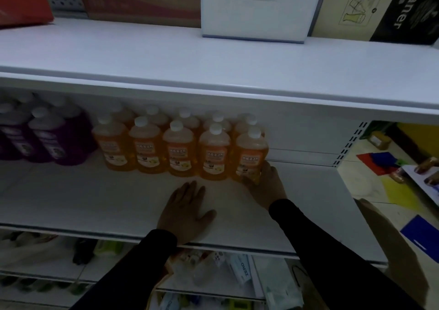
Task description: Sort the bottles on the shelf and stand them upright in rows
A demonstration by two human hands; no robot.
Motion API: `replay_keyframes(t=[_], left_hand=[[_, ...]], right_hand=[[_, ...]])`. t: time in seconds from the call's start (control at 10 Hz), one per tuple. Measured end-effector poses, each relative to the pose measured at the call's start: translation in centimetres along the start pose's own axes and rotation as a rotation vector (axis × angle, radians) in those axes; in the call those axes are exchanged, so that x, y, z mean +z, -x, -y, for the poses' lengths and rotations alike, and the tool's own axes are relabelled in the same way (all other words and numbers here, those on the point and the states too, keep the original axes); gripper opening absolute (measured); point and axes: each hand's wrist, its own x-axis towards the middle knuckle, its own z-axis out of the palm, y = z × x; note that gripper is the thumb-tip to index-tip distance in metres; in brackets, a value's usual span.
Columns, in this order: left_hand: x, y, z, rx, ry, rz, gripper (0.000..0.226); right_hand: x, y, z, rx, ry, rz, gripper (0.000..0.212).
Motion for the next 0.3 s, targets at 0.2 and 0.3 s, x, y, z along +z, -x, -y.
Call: replay_keyframes(t=[0.2, 0.3], left_hand=[[-0.9, 0.2, 0.3, 0.055, -0.035, 0.094, 0.087], [-1.9, 0.6, 0.7, 0.123, -0.045, 0.134, 0.086]], right_hand=[[-0.7, 1.7, 0.3, -0.020, -0.009, -0.012, 0.070], [-1.3, 2.6, 0.5, -0.044, -0.023, -0.056, 0.070]])
